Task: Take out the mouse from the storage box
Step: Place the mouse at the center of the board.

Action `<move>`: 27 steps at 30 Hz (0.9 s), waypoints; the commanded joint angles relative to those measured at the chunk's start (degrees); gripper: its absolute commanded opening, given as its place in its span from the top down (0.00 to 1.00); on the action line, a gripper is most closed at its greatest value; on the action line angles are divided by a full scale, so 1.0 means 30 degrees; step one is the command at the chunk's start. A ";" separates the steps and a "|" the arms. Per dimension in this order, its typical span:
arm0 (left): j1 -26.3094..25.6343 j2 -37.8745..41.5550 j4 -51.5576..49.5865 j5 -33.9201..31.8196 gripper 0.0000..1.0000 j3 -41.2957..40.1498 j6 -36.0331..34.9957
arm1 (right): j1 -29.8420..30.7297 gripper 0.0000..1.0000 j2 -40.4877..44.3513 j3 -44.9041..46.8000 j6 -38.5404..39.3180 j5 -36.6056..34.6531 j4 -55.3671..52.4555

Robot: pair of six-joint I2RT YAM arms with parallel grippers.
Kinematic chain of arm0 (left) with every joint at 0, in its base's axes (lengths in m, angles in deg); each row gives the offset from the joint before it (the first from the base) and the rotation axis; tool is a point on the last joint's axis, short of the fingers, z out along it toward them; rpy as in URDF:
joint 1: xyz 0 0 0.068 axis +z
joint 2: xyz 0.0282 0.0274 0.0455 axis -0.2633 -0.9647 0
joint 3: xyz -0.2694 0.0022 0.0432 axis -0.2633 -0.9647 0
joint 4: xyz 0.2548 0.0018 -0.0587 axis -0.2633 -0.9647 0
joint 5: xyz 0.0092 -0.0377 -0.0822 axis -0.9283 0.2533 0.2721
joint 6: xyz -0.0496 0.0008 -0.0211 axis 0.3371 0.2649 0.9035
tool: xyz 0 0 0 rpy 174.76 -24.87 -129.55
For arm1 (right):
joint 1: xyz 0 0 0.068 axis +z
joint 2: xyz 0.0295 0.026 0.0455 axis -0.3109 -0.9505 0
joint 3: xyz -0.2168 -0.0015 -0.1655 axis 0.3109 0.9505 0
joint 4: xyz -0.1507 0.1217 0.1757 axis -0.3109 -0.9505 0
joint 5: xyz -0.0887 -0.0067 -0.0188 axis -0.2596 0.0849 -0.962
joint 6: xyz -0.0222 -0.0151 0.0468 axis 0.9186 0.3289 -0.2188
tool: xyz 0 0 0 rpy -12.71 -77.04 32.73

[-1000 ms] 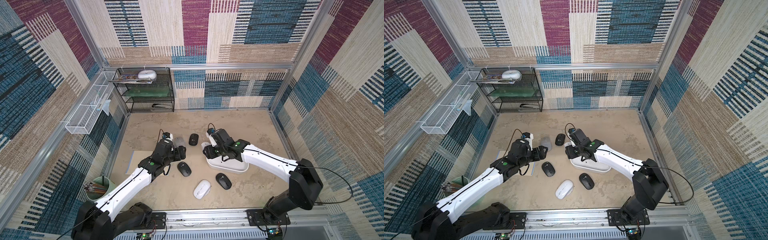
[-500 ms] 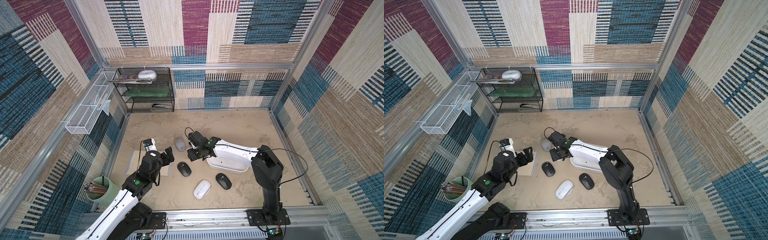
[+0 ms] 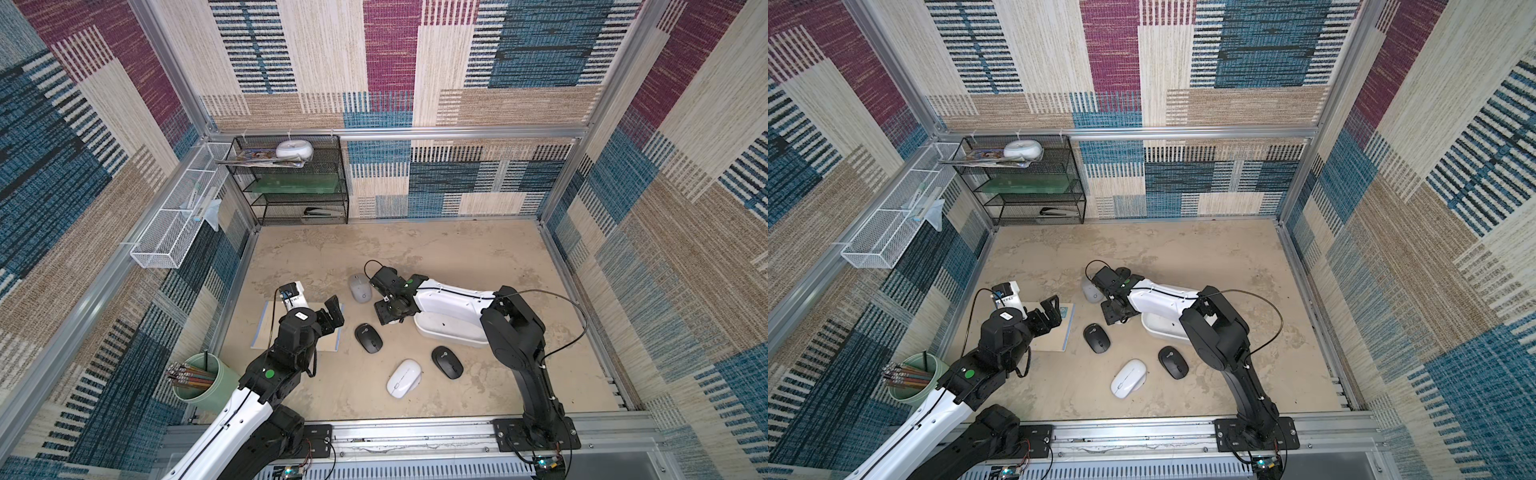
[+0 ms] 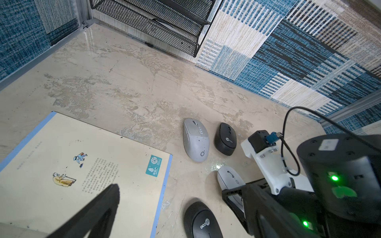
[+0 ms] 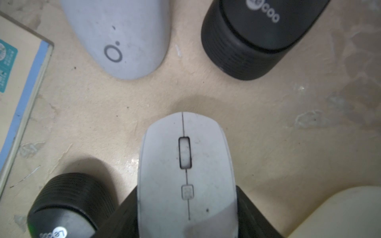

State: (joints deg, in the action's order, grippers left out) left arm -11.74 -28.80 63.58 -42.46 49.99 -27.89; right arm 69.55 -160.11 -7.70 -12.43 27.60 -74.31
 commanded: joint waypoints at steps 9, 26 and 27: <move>0.0014 0.0156 -0.0332 -0.0530 0.00 -0.0162 0.0506 | 0.0029 0.13 0.1002 -0.0180 0.0464 -0.0812 -0.0213; 0.0034 -0.3168 0.4514 -0.2195 0.00 0.0031 -0.2130 | -0.0145 0.08 1.0137 0.4332 0.1152 -0.6267 0.1735; 0.0037 -0.3831 0.5128 -0.2337 0.00 0.0201 -0.2606 | -0.0209 0.08 1.0908 0.4792 0.1148 -0.6864 0.1989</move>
State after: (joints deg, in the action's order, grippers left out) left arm -11.74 -37.55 70.82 -47.40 49.99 -30.54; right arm 69.29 -131.67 4.28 -9.40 14.50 -71.64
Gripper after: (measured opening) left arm 0.996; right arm 0.921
